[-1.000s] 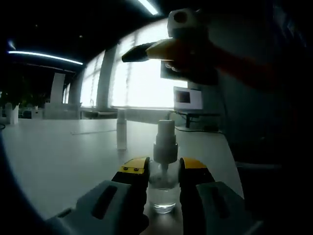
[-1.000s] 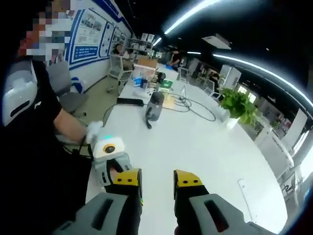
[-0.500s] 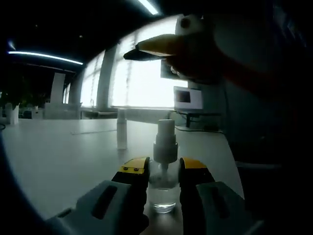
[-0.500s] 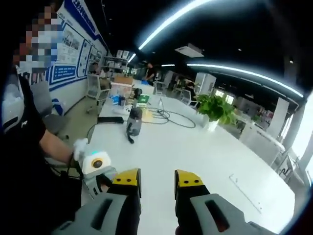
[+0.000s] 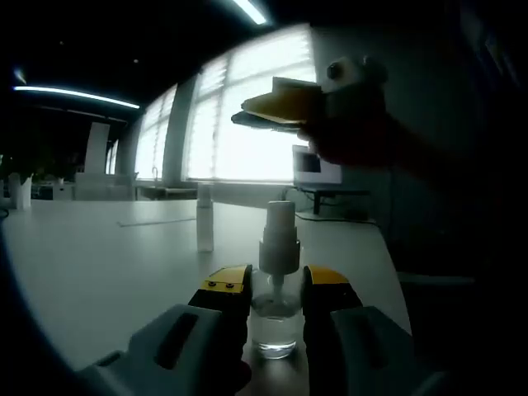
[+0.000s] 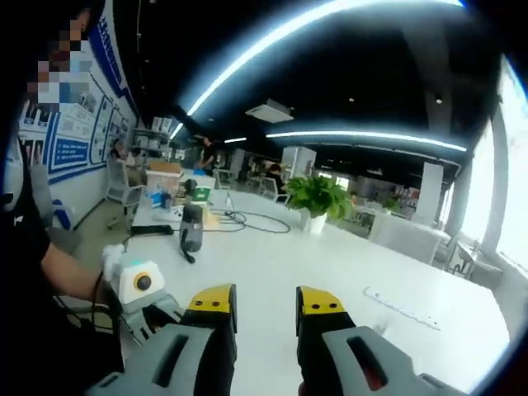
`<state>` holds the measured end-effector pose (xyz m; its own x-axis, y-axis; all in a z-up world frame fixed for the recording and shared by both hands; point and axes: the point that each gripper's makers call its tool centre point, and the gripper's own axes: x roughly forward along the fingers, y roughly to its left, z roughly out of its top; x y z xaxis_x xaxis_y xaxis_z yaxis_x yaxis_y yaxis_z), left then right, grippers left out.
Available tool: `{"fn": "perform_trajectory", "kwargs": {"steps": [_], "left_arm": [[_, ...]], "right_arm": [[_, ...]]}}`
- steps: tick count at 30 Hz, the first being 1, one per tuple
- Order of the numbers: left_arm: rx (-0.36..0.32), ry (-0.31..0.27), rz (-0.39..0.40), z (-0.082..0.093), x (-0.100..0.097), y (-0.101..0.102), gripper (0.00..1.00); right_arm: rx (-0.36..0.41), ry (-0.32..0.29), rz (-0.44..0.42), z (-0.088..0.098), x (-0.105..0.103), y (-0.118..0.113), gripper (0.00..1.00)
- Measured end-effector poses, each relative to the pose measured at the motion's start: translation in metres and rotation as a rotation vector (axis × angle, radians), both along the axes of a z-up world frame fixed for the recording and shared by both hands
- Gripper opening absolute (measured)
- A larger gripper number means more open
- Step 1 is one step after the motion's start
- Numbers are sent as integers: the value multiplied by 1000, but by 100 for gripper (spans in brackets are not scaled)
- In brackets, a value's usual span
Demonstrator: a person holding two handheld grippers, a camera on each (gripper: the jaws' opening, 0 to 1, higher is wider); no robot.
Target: Clamp pump bottle remove cover press pump head put on cover
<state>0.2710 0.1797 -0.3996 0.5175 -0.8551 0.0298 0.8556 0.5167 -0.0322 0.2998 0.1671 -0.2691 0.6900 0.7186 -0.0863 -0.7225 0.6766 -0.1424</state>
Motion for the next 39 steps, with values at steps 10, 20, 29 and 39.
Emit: {"fn": "perform_trajectory", "kwargs": {"steps": [10, 20, 29, 39], "left_arm": [[2, -2, 0, 0, -1, -1, 16], [3, 0, 0, 0, -1, -1, 16], [9, -2, 1, -1, -1, -1, 16], [14, -3, 3, -1, 0, -1, 16]], "right_arm": [[101, -15, -134, -5, 0, -26, 23], [166, -37, -200, -8, -8, -40, 22], [207, -45, -305, -19, -15, -66, 22], [207, 19, -366, -50, -20, -80, 22]]}}
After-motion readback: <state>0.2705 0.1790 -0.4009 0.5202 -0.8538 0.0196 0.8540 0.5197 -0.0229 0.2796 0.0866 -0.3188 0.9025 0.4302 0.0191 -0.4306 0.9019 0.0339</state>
